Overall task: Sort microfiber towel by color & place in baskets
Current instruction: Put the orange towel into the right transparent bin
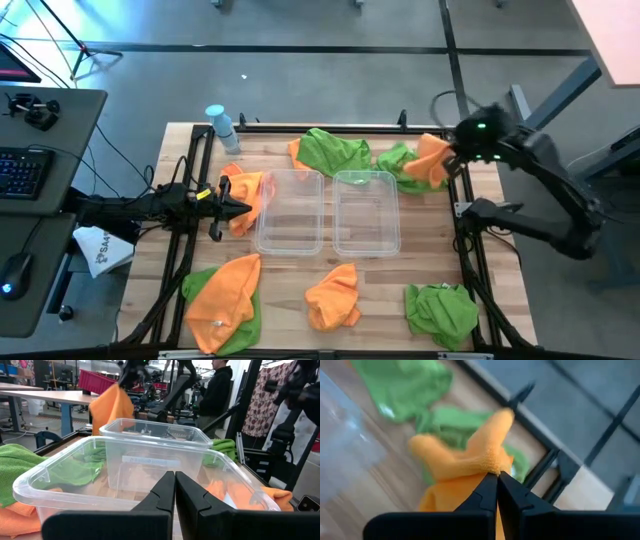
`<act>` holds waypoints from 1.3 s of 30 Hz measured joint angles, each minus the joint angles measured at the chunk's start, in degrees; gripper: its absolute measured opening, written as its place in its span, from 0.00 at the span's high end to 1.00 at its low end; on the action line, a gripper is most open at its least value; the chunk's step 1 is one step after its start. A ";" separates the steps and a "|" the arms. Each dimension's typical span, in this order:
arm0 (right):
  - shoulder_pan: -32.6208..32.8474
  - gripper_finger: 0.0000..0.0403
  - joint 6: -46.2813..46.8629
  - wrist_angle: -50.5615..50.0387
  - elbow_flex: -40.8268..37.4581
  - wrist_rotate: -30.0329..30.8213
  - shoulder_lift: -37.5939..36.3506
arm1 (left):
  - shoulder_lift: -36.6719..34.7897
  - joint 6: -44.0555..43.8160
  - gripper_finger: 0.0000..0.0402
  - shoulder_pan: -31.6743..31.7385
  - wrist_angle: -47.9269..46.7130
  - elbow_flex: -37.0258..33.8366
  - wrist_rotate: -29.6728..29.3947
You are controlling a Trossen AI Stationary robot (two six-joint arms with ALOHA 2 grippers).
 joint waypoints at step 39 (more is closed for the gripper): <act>23.68 1.00 11.93 23.26 19.86 -30.07 5.82 | 0.00 0.00 1.00 0.01 0.00 0.00 -0.01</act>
